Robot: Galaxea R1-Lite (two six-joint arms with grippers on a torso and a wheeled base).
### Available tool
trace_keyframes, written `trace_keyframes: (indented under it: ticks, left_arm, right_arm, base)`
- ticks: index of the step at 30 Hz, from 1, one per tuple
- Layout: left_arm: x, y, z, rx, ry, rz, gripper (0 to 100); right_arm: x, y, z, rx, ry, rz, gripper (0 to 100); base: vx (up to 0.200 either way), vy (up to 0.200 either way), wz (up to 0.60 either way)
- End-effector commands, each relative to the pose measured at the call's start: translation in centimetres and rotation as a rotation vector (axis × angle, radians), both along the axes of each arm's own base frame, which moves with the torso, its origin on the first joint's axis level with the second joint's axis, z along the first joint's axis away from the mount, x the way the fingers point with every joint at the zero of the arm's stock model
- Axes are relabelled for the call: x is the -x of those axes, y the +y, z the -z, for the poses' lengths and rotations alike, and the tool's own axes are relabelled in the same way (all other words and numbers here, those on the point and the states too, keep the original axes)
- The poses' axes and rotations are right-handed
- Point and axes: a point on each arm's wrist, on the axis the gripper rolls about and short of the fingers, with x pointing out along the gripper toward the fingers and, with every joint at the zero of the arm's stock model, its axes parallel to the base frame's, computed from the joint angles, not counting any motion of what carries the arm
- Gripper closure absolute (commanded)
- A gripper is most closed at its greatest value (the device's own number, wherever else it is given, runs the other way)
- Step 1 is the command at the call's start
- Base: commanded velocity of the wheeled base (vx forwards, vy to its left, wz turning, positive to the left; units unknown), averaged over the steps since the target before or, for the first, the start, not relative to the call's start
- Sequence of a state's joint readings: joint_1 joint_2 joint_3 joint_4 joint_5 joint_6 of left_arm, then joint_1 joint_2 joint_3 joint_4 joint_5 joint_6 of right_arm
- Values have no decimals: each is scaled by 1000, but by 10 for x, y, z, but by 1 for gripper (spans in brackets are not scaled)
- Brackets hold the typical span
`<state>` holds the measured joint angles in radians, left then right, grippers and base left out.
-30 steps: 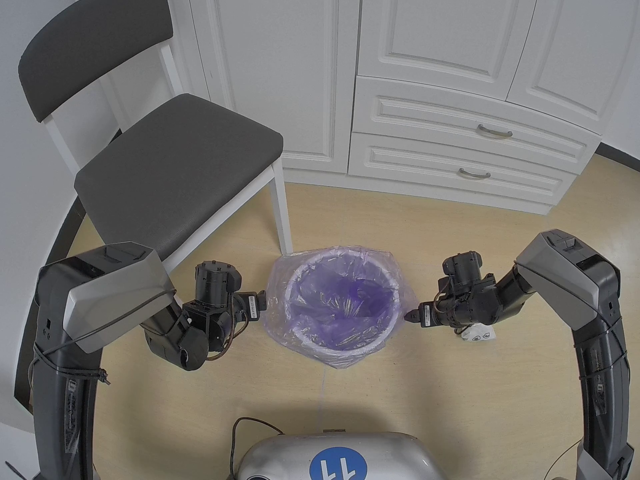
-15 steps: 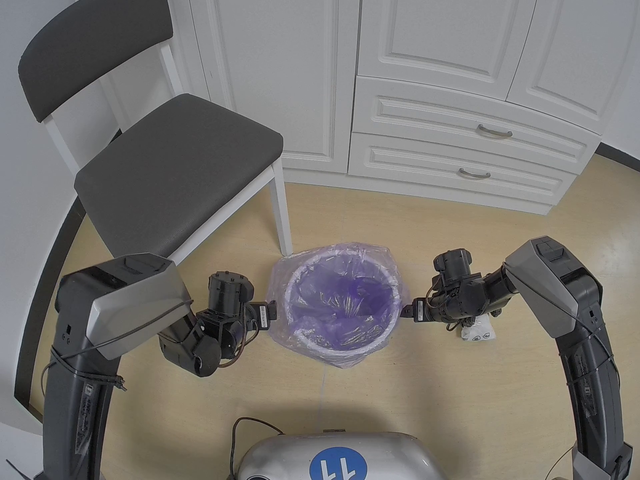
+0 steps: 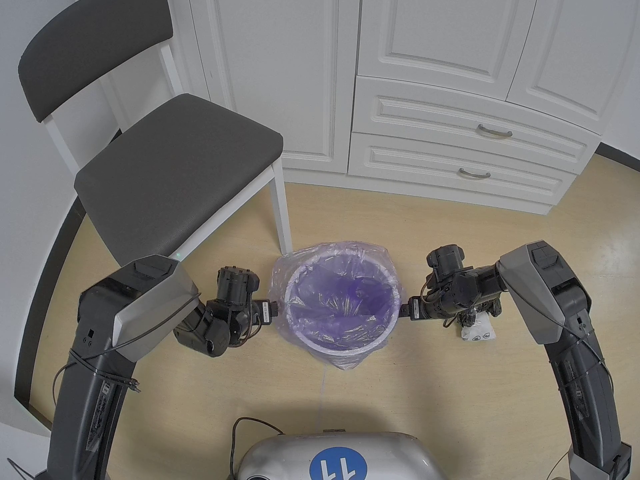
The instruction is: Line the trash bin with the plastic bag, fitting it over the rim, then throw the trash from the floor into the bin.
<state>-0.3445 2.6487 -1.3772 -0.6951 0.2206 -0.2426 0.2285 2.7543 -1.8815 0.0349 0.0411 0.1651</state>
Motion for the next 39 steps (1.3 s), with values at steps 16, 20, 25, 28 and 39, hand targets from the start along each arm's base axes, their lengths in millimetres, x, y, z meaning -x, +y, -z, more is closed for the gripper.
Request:
trace_keyframes:
  ticks: [16,20,25,28,39]
  left_arm:
    - [-47,-1,32,-9,93,43,0]
    - [-48,-1,32,-43,117,64,0]
    - [-57,-8,38,-43,92,61,0]
    - [-63,-11,41,-35,70,61,0]
    - [-63,-16,53,-38,65,70,0]
  right_arm:
    - [1,1,36,53,127,-84,0]
    - [1,0,36,62,129,-87,0]
    - [0,-1,36,64,126,-86,0]
    - [0,-1,38,61,117,-87,0]
    - [-6,-1,45,45,54,-76,0]
  base:
    - [0,0,0]
    - [0,0,0]
    - [0,0,0]
    - [0,0,0]
    - [0,0,0]
